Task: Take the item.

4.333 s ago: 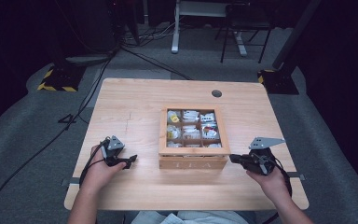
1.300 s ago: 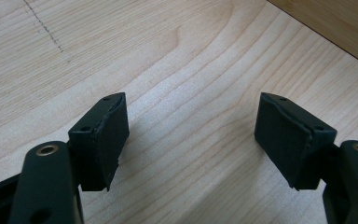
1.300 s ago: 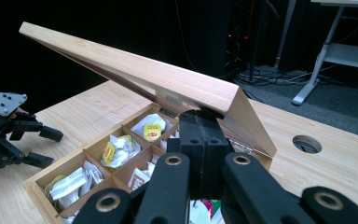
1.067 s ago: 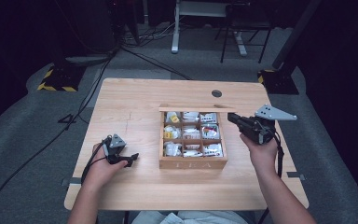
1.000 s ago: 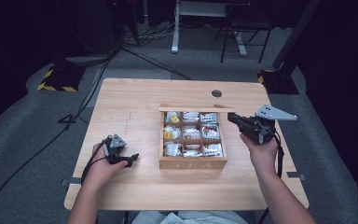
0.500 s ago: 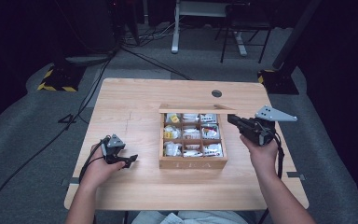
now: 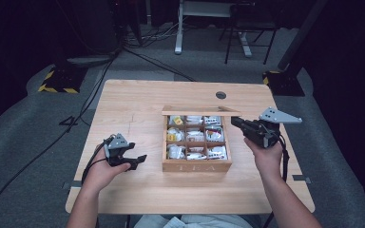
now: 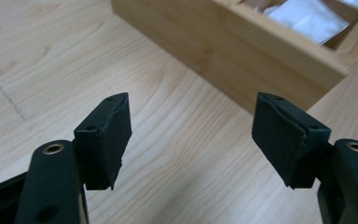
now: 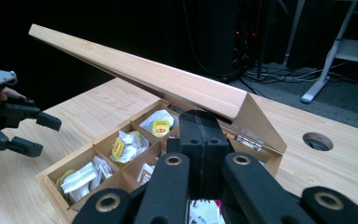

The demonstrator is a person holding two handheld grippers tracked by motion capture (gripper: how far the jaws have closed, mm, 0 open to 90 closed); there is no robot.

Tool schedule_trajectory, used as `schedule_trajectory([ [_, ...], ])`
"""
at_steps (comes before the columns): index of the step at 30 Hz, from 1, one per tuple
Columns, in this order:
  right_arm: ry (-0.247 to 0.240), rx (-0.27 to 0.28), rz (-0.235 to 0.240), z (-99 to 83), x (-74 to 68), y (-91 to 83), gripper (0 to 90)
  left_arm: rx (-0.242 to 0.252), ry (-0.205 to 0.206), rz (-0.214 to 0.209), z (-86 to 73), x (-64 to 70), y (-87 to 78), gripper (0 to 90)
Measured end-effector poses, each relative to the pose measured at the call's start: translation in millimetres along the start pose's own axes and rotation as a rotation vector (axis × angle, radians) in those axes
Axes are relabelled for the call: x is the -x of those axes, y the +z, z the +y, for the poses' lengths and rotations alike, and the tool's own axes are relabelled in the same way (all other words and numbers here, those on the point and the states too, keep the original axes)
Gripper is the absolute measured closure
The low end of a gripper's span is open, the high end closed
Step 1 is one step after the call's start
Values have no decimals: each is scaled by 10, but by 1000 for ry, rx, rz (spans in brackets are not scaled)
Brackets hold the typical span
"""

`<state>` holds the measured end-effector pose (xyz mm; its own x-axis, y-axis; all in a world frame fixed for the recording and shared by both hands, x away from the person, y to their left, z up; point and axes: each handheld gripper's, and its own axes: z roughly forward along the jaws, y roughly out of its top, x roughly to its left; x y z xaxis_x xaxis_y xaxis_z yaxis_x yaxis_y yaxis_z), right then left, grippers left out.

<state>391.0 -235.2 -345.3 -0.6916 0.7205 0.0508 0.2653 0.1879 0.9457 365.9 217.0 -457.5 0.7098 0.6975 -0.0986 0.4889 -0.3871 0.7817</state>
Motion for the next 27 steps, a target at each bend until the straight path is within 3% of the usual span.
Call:
schedule_trajectory([
  [7,-2,-1,0,0,-5,1,899,63,24,-27,167,164,-107,302],
  [16,-3,-4,2,8,-8,3,899,80,45,-47,308,298,-127,311],
  [27,-3,-6,0,28,-16,1,899,91,76,-88,485,474,42,330],
])
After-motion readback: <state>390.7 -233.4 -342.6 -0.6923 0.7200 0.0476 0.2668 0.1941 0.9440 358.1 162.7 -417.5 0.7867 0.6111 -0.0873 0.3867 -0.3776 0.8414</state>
